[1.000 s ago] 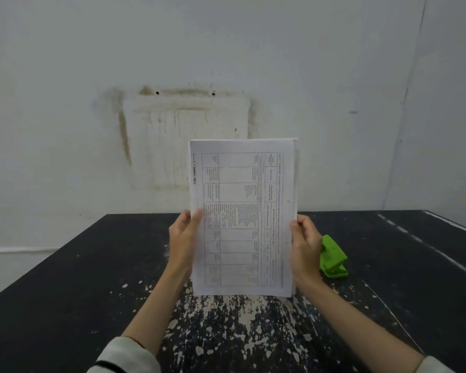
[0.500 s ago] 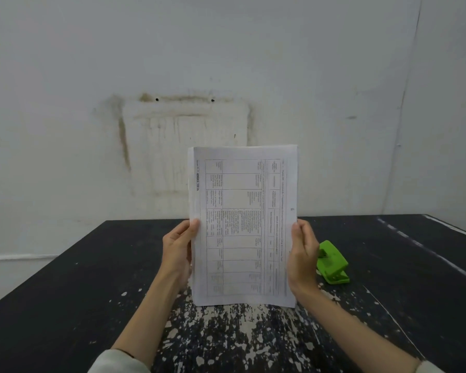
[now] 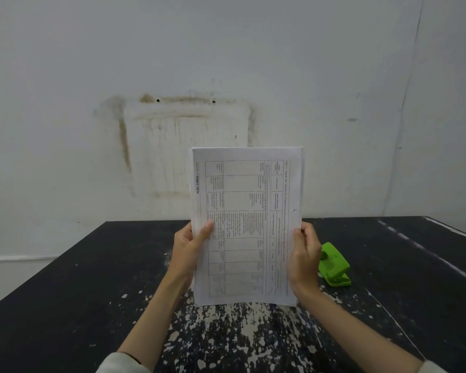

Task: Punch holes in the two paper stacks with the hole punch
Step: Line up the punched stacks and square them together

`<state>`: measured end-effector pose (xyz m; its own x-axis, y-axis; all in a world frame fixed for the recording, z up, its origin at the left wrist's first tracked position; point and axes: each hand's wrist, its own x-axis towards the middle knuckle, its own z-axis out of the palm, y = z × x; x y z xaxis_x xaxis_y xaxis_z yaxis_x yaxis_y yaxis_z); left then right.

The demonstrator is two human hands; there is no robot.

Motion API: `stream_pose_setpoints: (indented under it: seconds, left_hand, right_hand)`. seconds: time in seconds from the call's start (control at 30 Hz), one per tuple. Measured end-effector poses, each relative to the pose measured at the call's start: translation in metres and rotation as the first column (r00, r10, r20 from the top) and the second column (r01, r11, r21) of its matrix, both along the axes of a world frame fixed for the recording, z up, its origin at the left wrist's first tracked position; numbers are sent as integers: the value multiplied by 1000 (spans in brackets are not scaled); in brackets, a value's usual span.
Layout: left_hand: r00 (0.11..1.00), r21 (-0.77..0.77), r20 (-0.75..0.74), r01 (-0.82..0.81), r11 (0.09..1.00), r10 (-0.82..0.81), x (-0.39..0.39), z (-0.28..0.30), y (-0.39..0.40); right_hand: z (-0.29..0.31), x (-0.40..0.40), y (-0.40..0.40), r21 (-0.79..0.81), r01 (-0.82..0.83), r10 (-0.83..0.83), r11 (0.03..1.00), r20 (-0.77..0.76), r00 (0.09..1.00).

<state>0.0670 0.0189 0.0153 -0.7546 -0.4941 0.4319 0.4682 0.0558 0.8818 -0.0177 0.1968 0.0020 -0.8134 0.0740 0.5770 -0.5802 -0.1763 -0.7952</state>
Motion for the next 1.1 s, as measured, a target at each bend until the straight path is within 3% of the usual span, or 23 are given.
stream_pose_setpoints:
  seconds: [0.17, 0.4, 0.57, 0.77, 0.9, 1.0, 1.1]
  left_hand:
    - [999, -2, -30, -28, 1000, 28, 0, -4, 1]
    - [984, -26, 176, 31, 999, -26, 3, -24, -6]
    - [956, 62, 274, 93, 994, -107, 4, -25, -8]
    - [966, 7, 258, 22, 1000, -23, 0, -25, -2]
    - [971, -56, 237, -1, 998, 14, -4, -16, -3]
    - [963, -56, 270, 7, 998, 9, -7, -13, -6]
    - [948, 0, 319, -19, 1000, 18, -14, -13, -10]
  right_hand:
    - [-3, 3, 1, 1, 15, -15, 1000, -16, 1000]
    - [-22, 8, 5, 98, -45, 40, 994, 60, 997]
    - [-24, 5, 7, 158, -43, 35, 987, 55, 998]
    - [-24, -7, 8, 298, -89, 62, 950, 97, 993]
    - [-17, -17, 12, 336, -214, 131, 917, 252, 959]
    - [-12, -21, 17, 254, -406, 254, 878, 471, 845]
    - [-15, -23, 19, 296, -435, 222, 850, 547, 807]
